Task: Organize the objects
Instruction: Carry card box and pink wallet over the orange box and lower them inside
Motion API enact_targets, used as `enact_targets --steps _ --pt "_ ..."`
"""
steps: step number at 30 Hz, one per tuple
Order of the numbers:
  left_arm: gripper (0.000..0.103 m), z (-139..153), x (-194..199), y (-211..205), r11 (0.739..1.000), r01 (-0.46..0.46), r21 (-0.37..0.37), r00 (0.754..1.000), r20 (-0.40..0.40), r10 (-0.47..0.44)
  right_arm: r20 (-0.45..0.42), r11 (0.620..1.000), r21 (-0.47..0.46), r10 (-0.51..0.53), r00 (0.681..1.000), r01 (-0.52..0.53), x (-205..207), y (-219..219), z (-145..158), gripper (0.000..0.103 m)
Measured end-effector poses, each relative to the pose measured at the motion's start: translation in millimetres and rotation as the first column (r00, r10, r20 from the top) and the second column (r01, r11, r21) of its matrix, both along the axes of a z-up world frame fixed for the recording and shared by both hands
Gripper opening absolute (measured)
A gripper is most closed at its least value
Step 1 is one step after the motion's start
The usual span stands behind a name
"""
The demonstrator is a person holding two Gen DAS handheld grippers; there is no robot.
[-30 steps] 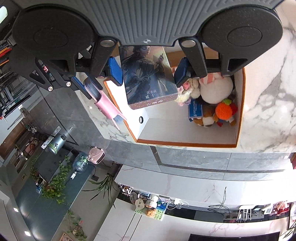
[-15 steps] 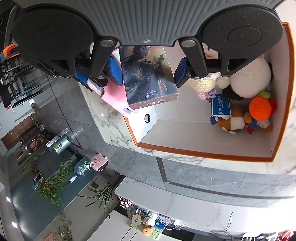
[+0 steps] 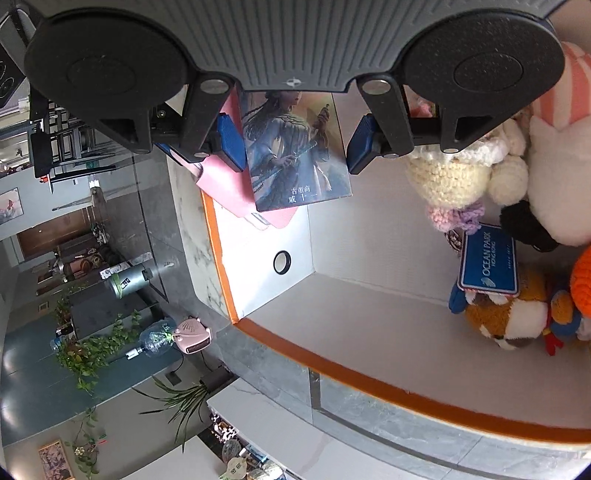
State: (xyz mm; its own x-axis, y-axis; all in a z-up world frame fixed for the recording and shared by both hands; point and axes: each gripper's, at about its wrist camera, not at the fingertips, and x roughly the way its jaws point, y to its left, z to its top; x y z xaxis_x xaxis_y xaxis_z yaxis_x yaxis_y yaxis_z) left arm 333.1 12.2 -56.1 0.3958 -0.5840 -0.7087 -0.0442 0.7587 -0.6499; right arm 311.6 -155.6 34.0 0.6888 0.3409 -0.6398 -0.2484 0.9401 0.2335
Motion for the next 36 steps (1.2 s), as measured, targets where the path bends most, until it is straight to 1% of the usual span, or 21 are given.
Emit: enact_targets --steps 2,5,7,9,11,14,17,24,27,29,31,33,35,36 --pt "0.069 -1 3 -3 1.0 0.023 -0.006 1.0 -0.002 -0.023 -0.05 1.0 0.022 -0.008 0.999 0.01 7 -5 -6 0.016" --pt "0.068 -2 9 -7 0.999 0.039 0.004 0.999 -0.028 -0.039 -0.07 1.0 0.021 -0.004 0.998 0.005 4 -2 -7 0.018" --pt "0.066 -1 10 -10 0.998 0.047 0.036 0.998 -0.03 -0.046 -0.075 1.0 0.011 -0.009 0.997 0.01 6 1 -8 0.018" --pt "0.066 1 9 -17 0.994 0.061 0.091 0.997 -0.043 -0.057 -0.085 1.0 0.021 -0.018 0.996 0.019 5 0 -8 0.018" --pt "0.066 2 6 -24 0.988 0.07 0.139 0.997 -0.031 -0.066 -0.083 0.999 0.022 -0.022 0.996 0.024 4 1 -8 0.018" --pt "0.066 3 3 -25 0.986 0.063 0.156 0.998 -0.027 -0.06 -0.061 1.0 -0.013 -0.021 0.998 0.02 -2 5 -10 0.018" --pt "0.066 4 1 -25 0.986 0.068 0.154 0.998 -0.022 -0.065 -0.037 0.999 -0.033 -0.019 0.999 0.018 -7 8 -11 0.018" --pt "0.069 6 0 -23 0.986 0.081 0.147 0.997 -0.011 -0.08 -0.011 1.0 -0.002 -0.022 1.0 0.022 -12 2 -15 0.018" --pt "0.072 7 -1 -19 0.99 0.077 0.122 0.997 -0.013 -0.076 0.001 1.0 -0.004 -0.014 1.0 0.014 -13 2 -16 0.019" --pt "0.077 8 -1 -19 0.991 0.076 0.111 0.997 -0.011 -0.075 0.003 1.0 0.002 -0.012 1.0 0.012 -11 2 -17 0.019" --pt "0.077 10 -1 -17 0.992 0.076 0.105 0.997 -0.013 -0.075 0.0 1.0 0.014 -0.014 1.0 0.014 -10 0 -18 0.019" --pt "0.074 11 -2 -18 0.991 0.085 0.102 0.996 -0.012 -0.084 0.001 1.0 0.021 -0.014 1.0 0.014 -10 -1 -19 0.019" --pt "0.062 12 -2 -19 0.99 0.091 0.11 0.996 -0.016 -0.09 0.002 1.0 0.025 -0.013 1.0 0.013 -9 -1 -20 0.019" --pt "0.058 12 -2 -21 0.988 0.094 0.125 0.995 -0.021 -0.092 0.003 1.0 0.023 -0.012 1.0 0.012 -9 -1 -20 0.019"
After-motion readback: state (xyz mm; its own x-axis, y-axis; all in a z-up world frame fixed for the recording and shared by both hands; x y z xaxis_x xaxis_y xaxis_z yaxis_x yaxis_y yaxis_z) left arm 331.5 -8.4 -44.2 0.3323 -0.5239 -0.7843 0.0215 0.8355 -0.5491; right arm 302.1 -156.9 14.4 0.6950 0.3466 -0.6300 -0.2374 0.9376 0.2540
